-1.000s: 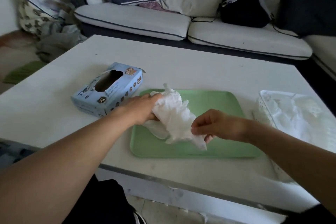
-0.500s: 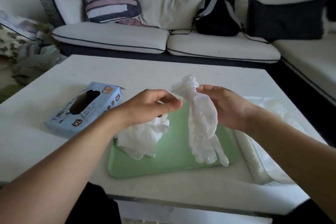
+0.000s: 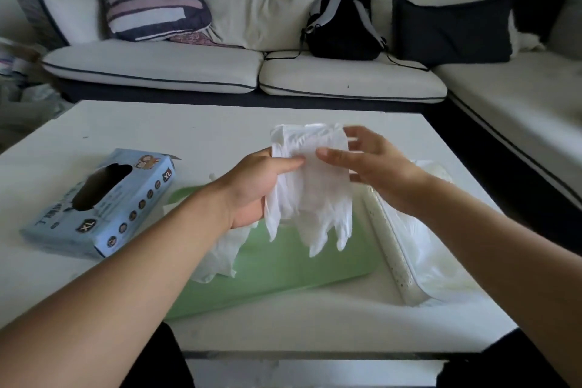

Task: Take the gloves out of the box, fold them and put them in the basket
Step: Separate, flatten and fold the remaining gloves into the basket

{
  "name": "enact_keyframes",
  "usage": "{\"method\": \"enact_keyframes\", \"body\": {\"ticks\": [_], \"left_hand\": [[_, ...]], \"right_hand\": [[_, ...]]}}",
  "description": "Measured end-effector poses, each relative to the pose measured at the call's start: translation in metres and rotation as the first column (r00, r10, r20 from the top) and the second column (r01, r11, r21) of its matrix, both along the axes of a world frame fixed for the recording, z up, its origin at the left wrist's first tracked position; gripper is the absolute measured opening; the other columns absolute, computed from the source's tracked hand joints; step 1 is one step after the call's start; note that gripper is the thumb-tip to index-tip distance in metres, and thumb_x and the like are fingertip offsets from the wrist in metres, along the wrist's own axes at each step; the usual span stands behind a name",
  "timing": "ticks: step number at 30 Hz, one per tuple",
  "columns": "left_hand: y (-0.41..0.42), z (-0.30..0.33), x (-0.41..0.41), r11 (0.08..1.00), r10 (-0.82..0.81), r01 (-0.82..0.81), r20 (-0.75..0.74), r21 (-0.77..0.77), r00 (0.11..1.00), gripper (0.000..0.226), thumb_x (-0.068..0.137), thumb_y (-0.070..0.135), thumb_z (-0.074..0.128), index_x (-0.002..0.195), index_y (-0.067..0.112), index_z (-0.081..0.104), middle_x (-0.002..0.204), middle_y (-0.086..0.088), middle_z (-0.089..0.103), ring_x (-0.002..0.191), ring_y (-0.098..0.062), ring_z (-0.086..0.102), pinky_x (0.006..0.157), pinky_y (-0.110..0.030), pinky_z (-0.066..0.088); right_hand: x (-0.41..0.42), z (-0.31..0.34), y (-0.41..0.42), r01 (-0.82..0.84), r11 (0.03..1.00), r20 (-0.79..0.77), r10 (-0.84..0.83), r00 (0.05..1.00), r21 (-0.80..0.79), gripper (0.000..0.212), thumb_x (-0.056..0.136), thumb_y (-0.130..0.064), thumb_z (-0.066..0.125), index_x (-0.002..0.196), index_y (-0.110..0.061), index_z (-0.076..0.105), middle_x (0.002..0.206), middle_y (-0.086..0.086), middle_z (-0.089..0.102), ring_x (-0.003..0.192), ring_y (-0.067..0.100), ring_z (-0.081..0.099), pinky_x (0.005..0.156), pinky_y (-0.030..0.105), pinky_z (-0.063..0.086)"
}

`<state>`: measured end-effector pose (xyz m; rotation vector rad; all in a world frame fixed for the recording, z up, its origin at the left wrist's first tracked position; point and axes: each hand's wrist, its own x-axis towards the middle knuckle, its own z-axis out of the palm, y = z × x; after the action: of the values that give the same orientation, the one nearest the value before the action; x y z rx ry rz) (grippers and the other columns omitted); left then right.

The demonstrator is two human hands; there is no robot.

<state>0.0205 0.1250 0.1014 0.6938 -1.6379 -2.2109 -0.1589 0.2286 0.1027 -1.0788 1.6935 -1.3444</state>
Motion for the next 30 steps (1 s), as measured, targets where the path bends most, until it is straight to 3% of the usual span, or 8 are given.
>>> {"method": "enact_keyframes", "body": {"ticks": [4,8,13,17,21,23,26,30], "left_hand": [[0.007,0.007,0.006,0.973,-0.229,0.229,0.021,0.017,0.973,0.031,0.104,0.017,0.048,0.130,0.011,0.064,0.121,-0.014,0.072,0.112,-0.030,0.070,0.091,-0.040,0.059],[0.000,0.004,0.008,0.968,-0.211,0.225,0.126,-0.112,0.969,0.024,0.100,0.027,0.058,0.116,0.017,0.071,0.114,-0.005,0.076,0.107,-0.019,0.072,0.093,-0.032,0.057],[-0.025,-0.028,-0.004,0.885,0.082,0.121,0.407,-0.449,0.910,0.033,0.102,0.038,0.059,0.084,0.012,0.066,0.072,-0.004,0.060,0.063,-0.018,0.057,0.070,-0.036,0.052],[-0.041,-0.029,-0.020,0.364,0.320,-0.176,-0.055,-0.915,0.946,0.051,0.102,0.030,0.058,0.060,0.019,0.033,0.052,0.006,0.028,0.051,-0.011,0.027,0.055,-0.035,0.025],[-0.056,-0.018,-0.029,0.002,0.182,-0.380,-0.373,-0.925,0.910,0.022,0.098,0.024,0.064,0.086,0.006,0.070,0.080,-0.003,0.069,0.075,-0.023,0.064,0.069,-0.038,0.051],[-0.060,-0.027,-0.027,0.004,0.158,-0.290,-0.286,-0.957,0.945,0.022,0.095,0.030,0.066,0.092,0.010,0.074,0.088,-0.001,0.072,0.080,-0.025,0.067,0.072,-0.041,0.054],[-0.060,-0.053,-0.020,0.060,0.164,0.119,0.128,-0.991,0.978,0.021,0.094,0.037,0.068,0.085,0.018,0.071,0.081,0.003,0.070,0.074,-0.023,0.065,0.069,-0.037,0.051],[-0.039,-0.084,-0.015,0.026,0.104,0.604,0.603,-0.797,0.791,0.026,0.097,0.029,0.064,0.076,0.013,0.059,0.064,0.003,0.054,0.061,-0.020,0.056,0.057,-0.032,0.038]], "right_hand": [[-0.005,0.000,0.012,-0.362,0.921,0.336,0.298,0.893,0.145,0.049,0.090,-0.030,0.069,0.131,-0.006,0.063,0.132,0.017,0.064,0.121,0.033,0.063,0.104,0.044,0.050],[-0.005,-0.006,0.007,-0.287,0.929,0.295,0.213,0.932,0.235,0.025,0.090,-0.016,0.069,0.113,-0.006,0.072,0.108,0.009,0.075,0.088,0.018,0.073,0.072,0.027,0.059],[-0.005,-0.024,-0.009,-0.142,0.941,0.048,0.134,0.990,0.306,0.017,0.088,-0.016,0.075,0.101,-0.004,0.074,0.095,0.013,0.076,0.083,0.021,0.071,0.072,0.031,0.061],[-0.004,-0.024,-0.031,0.103,0.990,-0.166,-0.119,0.979,-0.101,0.016,0.088,-0.015,0.076,0.087,0.002,0.074,0.085,0.016,0.075,0.075,0.015,0.067,0.080,0.039,0.061],[-0.010,-0.005,-0.031,0.062,0.884,-0.472,-0.306,0.827,-0.464,0.002,0.088,-0.014,0.076,0.090,-0.014,0.077,0.085,-0.011,0.074,0.076,-0.003,0.067,0.070,0.016,0.049],[-0.018,-0.014,-0.028,-0.005,0.909,-0.594,-0.268,0.758,-0.417,0.008,0.086,-0.015,0.078,0.094,-0.016,0.079,0.093,-0.008,0.075,0.084,0.004,0.070,0.077,0.024,0.054],[-0.024,-0.044,-0.025,-0.024,0.998,-0.740,-0.032,0.672,-0.065,0.013,0.081,-0.017,0.083,0.093,-0.020,0.080,0.090,-0.012,0.073,0.075,-0.004,0.064,0.079,0.029,0.053],[-0.017,-0.074,-0.014,-0.069,0.877,-0.777,0.455,0.435,0.475,0.022,0.084,-0.024,0.077,0.106,-0.024,0.077,0.108,-0.001,0.074,0.096,0.020,0.068,0.088,0.033,0.053]]}}
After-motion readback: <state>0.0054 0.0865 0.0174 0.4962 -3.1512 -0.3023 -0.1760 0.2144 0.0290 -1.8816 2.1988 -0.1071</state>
